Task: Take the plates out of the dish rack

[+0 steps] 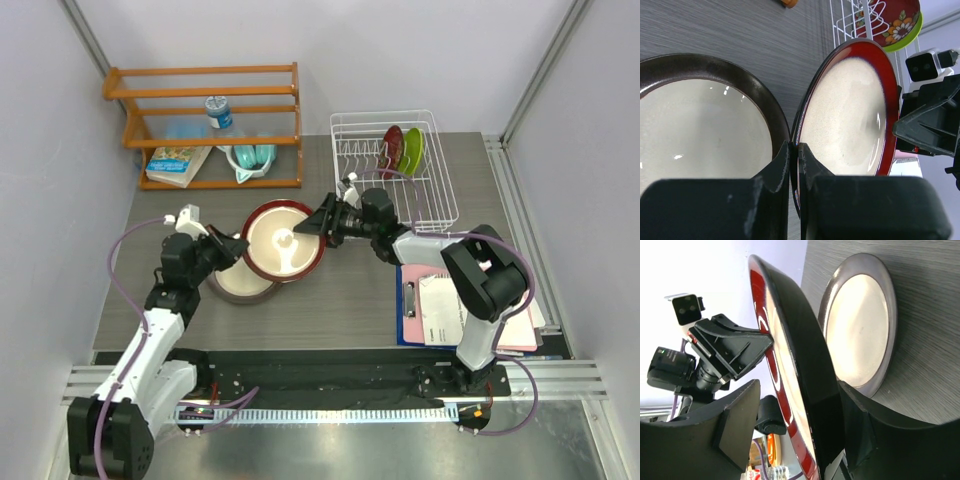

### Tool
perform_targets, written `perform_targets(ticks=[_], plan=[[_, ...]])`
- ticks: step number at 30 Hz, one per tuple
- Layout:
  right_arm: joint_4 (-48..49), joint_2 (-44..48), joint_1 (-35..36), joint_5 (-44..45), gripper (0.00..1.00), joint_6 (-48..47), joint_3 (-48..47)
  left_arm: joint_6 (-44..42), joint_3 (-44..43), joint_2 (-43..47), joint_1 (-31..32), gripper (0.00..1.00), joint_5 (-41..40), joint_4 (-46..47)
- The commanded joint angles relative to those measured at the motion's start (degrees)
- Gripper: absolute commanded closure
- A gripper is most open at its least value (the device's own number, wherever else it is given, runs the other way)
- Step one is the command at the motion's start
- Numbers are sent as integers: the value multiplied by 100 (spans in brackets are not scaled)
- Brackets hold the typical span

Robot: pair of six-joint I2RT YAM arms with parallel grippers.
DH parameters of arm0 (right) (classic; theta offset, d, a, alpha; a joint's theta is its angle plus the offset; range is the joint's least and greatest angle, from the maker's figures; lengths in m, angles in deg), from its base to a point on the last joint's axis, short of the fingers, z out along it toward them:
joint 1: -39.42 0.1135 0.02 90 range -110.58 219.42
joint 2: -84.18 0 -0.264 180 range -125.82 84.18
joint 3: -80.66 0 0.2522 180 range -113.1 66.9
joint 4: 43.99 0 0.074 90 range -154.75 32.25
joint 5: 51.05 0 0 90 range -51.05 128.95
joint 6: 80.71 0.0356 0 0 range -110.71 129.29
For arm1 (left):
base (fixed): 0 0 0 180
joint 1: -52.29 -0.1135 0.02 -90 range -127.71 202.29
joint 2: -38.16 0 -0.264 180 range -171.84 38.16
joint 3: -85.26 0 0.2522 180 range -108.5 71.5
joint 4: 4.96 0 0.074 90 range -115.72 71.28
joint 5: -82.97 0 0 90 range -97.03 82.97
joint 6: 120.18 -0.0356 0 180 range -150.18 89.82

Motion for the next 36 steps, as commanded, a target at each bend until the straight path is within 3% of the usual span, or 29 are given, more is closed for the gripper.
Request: perform_targets(ticks=[1,14,19,22,25,28,36], plan=[[1053,-45,100,-453,31,384,-353,-7,-228,129,-52,100,522,306],[1878,-546,-32,-656,26,947,-379,-68,-131,314,-509,100,460,78],[1722,-441,-49,-595,24,772,-326,-51,-105,367,-633,100,592,95],[898,-170,-49,-341,24,123,-423,19,-43,524,-650,100,522,156],[-1145,156,-49,221,23,-1054,-695,-7,-131,587,-650,100,530,26],[-2159,315,-41,923,23,-1820,-880,-16,-228,542,-650,100,565,-19],[-2902,781,-41,1761,23,-2463,-994,-33,-228,779,-641,100,443,-89]])
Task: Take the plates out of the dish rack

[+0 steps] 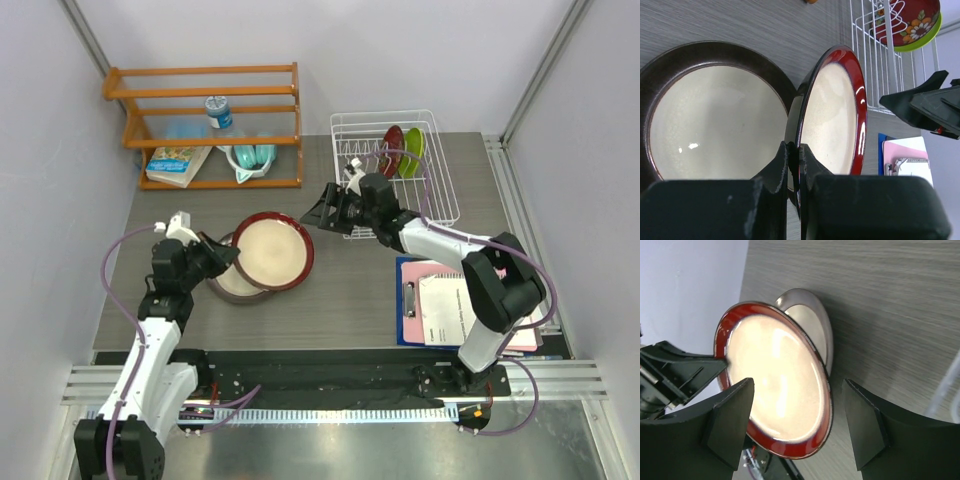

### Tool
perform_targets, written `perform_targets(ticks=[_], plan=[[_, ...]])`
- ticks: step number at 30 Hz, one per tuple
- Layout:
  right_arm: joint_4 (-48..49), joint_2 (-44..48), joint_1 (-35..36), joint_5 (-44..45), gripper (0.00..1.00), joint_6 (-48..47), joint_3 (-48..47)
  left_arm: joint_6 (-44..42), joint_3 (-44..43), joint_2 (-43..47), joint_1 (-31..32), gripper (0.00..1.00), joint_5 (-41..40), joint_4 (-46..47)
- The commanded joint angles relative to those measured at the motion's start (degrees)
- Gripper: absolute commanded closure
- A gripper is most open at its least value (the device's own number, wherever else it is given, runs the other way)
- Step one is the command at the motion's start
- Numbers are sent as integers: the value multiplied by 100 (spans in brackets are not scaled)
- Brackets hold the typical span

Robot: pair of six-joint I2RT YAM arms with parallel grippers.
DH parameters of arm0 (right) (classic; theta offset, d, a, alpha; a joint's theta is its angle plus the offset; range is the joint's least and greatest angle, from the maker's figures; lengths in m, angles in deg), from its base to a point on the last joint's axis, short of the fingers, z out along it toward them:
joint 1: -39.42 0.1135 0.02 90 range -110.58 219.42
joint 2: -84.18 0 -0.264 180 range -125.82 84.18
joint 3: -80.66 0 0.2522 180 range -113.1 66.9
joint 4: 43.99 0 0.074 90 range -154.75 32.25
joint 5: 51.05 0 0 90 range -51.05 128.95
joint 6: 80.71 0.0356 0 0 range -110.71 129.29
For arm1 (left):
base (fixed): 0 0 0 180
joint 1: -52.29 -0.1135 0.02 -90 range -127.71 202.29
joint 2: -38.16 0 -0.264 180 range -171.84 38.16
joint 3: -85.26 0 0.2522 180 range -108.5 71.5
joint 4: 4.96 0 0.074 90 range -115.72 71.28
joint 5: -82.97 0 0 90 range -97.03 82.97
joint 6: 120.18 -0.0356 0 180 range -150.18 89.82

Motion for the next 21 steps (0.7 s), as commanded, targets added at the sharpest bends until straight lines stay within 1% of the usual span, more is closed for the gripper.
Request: perform_targets(ticks=[1,6,7,10,11,12,13,16,21], plan=[[-646,315,3,578,23,-640,-280,139,-284,373,-45,100,39,580],[-928,535,-6,728,23,-842,-359,-1,-495,461,-36,100,-129,210],[-954,570,3,737,23,-851,-333,-36,-539,496,-45,100,-243,-34],[-972,737,-14,754,22,-851,-254,-107,-618,628,-36,100,-620,-325],[-998,799,-6,781,22,-886,-219,-116,-610,698,-45,100,-857,-405],[-1033,843,-6,816,22,-913,-210,-151,-601,716,-210,100,-990,-458],[-1112,921,-6,807,22,-939,-210,-160,-584,743,-220,100,-1061,-528],[-1191,1010,-6,799,22,-1001,-157,-134,-583,734,-273,100,-1307,-555],[-1200,1238,-6,807,22,-1018,-8,-46,-645,488,-335,100,-1298,-449]])
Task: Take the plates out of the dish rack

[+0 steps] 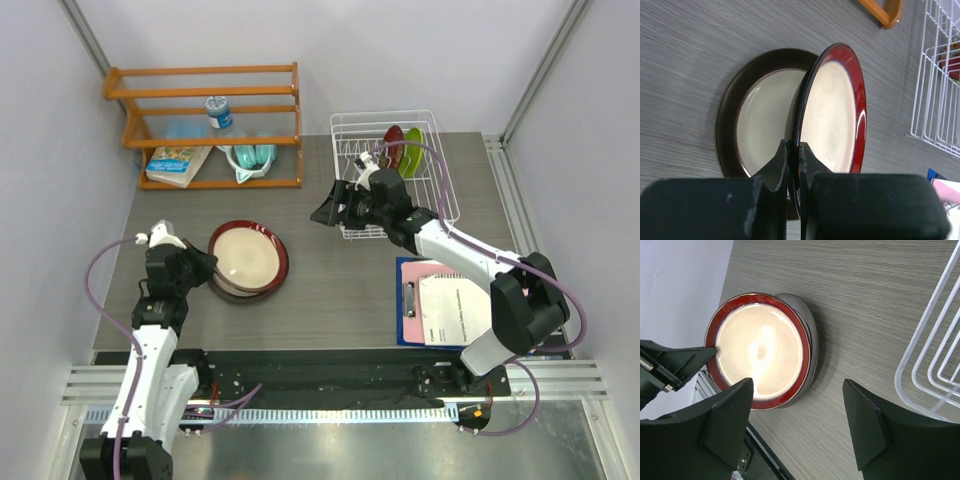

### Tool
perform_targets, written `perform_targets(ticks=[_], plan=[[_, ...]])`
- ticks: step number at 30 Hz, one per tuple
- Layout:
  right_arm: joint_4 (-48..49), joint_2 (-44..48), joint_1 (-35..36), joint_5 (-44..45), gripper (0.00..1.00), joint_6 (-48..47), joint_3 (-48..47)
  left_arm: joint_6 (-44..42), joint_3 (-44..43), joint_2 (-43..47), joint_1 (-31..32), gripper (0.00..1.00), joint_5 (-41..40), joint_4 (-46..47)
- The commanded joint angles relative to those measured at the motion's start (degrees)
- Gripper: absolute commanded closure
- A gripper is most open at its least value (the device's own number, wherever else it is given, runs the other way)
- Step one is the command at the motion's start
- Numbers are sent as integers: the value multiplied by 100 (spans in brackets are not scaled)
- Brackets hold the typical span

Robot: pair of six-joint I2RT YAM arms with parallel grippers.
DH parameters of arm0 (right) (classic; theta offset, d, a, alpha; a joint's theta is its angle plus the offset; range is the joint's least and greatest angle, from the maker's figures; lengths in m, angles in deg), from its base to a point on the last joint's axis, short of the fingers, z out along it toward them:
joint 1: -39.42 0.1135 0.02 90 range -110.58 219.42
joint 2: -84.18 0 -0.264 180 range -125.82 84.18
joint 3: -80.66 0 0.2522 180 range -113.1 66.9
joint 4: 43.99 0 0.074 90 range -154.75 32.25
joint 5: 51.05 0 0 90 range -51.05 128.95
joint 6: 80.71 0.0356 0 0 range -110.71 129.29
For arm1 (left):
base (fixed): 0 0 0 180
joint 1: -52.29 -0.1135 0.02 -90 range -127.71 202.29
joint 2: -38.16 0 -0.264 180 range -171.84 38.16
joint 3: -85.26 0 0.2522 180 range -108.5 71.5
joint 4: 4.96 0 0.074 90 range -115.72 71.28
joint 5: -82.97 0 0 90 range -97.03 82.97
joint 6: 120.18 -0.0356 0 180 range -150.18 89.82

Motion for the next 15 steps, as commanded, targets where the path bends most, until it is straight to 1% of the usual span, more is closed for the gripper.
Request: perform_targets(ticks=[1,6,10,13,15], plan=[[-5,338,-1,75,22,-146,119,345,-455,-98,-51,100,-35,816],[-276,505,-1,110,22,-286,93,416,-191,-212,-68,100,-88,1097],[-671,742,-27,426,22,-453,-12,469,-51,-344,-77,100,-185,1150],[-988,935,-63,602,22,-620,-161,469,11,-449,-77,100,-457,1036],[-1077,1050,-89,743,21,-700,-197,390,20,-564,-68,100,-493,984]])
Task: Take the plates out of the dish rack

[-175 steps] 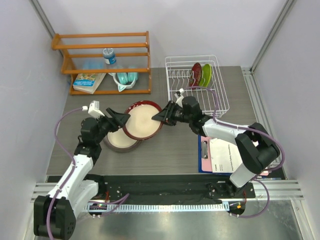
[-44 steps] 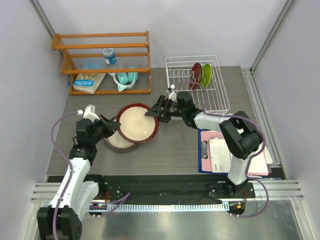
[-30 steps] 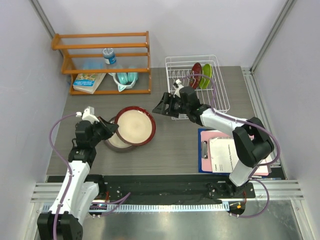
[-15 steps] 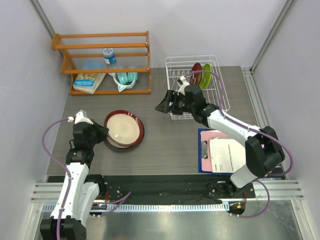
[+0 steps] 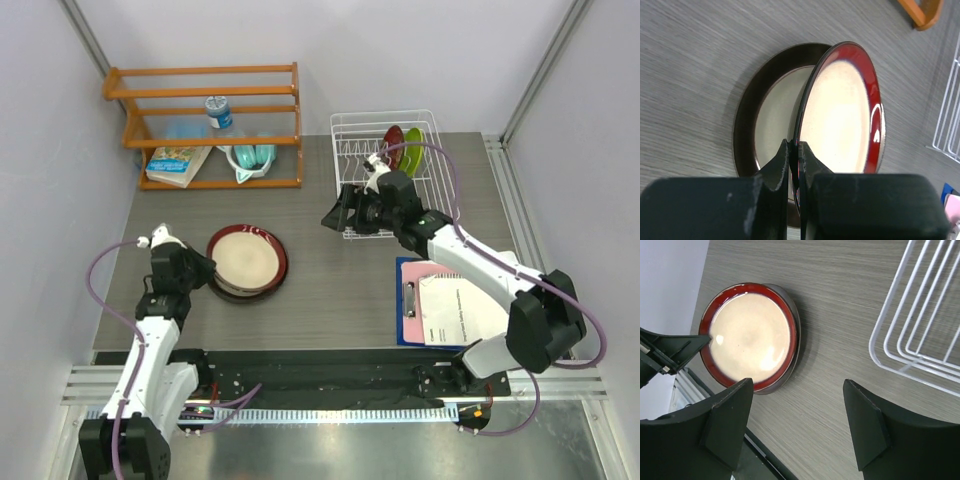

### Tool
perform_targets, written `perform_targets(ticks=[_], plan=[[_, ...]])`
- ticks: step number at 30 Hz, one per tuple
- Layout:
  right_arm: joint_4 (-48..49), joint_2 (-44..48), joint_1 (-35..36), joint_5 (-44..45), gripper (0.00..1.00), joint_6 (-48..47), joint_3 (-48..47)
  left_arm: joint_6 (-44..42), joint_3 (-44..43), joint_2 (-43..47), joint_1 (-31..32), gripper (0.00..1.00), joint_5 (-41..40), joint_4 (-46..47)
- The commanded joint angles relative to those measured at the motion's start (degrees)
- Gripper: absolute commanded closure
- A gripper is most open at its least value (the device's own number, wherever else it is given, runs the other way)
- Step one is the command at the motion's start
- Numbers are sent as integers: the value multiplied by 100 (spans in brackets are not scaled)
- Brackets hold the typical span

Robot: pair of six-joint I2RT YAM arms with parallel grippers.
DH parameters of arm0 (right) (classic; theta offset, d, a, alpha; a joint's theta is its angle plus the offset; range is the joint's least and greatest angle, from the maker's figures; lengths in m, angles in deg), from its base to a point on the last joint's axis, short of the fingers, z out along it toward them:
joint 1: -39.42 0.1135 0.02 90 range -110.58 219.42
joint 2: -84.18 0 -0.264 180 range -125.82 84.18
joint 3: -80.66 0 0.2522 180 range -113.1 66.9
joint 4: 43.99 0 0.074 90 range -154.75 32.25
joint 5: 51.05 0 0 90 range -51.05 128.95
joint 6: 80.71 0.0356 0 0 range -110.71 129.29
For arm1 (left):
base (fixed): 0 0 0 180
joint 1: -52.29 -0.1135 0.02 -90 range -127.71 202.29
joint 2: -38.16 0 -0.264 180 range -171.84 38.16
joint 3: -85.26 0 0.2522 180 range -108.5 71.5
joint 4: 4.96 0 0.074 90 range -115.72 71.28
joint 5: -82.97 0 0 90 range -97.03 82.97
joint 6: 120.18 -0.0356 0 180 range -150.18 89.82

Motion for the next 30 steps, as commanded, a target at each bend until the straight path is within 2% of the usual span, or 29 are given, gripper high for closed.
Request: perform_targets(ticks=[1,4,6,9,11,19,21,22,23,24,26,27,30], plan=[[-336,519,-82,380,20,-337,-358,187,-100,-113,-27,99,-282,835],[-424,625,-161,415,19,-372,-402,125,-39,-281,-27,92,-345,843],[-512,625,-205,442,19,-407,-438,125,110,-360,-27,84,-415,1036],[-609,555,-337,433,19,-451,-561,134,285,-439,-27,88,-538,1308],[-644,537,-442,424,19,-469,-605,125,365,-483,-35,84,-644,1493],[-837,441,-873,424,19,-636,-772,-15,146,-1308,-27,81,-442,1696],[-925,327,-1023,450,18,-697,-903,-33,111,-1458,-35,78,-415,1775],[-951,265,-1075,468,18,-767,-956,-42,32,-1598,-35,75,-415,1758],[-1126,204,-1093,694,18,-837,-1035,-51,-21,-1695,-35,68,-424,1697],[-1206,64,-1163,836,18,-899,-1210,-77,-91,-1766,-27,68,-416,1618],[-1250,-34,-1251,1134,18,-978,-1290,-173,-240,-1958,-27,61,-371,1538],[-1242,-60,-1278,1301,18,-1022,-1369,-183,-302,-1977,-27,61,-424,1451],[-1356,-359,-1383,2005,16,-1189,-1728,-209,-320,-1837,-27,47,-573,1371]])
